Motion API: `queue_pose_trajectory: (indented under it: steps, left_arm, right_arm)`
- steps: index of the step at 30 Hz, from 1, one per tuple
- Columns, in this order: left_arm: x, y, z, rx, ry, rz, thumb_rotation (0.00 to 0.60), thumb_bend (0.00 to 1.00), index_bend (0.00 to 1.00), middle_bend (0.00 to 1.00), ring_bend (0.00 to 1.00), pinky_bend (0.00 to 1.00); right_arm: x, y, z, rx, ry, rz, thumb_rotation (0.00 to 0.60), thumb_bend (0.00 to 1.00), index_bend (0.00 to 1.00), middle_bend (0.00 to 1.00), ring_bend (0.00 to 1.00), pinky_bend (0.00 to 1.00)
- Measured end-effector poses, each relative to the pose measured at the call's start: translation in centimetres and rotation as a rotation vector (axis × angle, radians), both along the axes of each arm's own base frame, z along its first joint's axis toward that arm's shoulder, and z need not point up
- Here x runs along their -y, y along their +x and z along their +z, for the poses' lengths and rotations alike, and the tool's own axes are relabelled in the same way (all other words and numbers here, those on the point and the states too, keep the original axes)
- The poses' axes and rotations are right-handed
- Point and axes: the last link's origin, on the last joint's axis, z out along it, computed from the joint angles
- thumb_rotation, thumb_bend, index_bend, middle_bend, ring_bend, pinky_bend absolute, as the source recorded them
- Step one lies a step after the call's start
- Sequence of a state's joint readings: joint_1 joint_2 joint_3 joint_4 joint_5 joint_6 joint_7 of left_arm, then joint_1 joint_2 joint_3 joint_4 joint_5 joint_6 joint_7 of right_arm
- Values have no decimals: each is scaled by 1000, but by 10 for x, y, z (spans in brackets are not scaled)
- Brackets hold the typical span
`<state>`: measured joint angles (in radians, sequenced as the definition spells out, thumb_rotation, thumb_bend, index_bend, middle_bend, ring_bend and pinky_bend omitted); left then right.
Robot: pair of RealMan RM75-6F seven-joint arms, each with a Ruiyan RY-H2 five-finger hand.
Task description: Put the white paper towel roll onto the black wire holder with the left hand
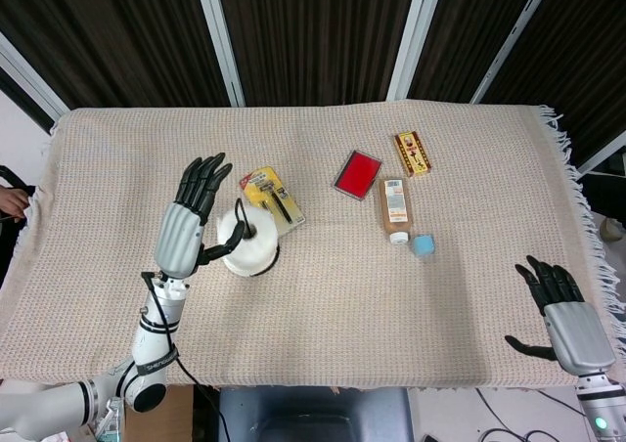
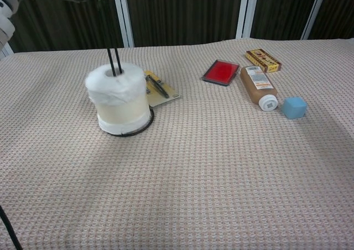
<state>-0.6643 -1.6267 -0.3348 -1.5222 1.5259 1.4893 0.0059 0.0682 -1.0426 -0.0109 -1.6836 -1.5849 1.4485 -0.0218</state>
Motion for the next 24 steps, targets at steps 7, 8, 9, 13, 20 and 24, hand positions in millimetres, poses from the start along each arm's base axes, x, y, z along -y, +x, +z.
queue_pose_trajectory:
  steps: [7, 8, 9, 13, 20, 24]
  left_arm:
    - [19, -17, 9, -16, -25, 6, 600, 407, 0, 0, 0, 0]
    - [23, -22, 11, -25, -32, 15, 600, 408, 0, 0, 0, 0]
    - [29, -31, 14, -42, -42, 32, 600, 409, 0, 0, 0, 0]
    - [54, -78, 26, -137, -80, 140, 600, 415, 0, 0, 0, 0]
    - [124, -180, 35, -282, -186, 399, 600, 420, 0, 0, 0, 0]
    - [141, -209, 43, -351, -164, 415, 600, 426, 0, 0, 0, 0]
  right_arm:
    - [-1, 0, 0, -8, -2, 1, 600, 149, 0, 0, 0, 0]
    - [-1, 0, -1, -11, -1, 0, 600, 149, 0, 0, 0, 0]
    - [-1, 0, -1, -14, 0, -1, 600, 149, 0, 0, 0, 0]
    - [-1, -1, -5, -29, 8, -7, 600, 149, 0, 0, 0, 0]
    - [1, -1, -15, -66, 26, -16, 600, 149, 0, 0, 0, 0]
    - [1, 1, -19, -76, 20, -15, 600, 149, 0, 0, 0, 0]
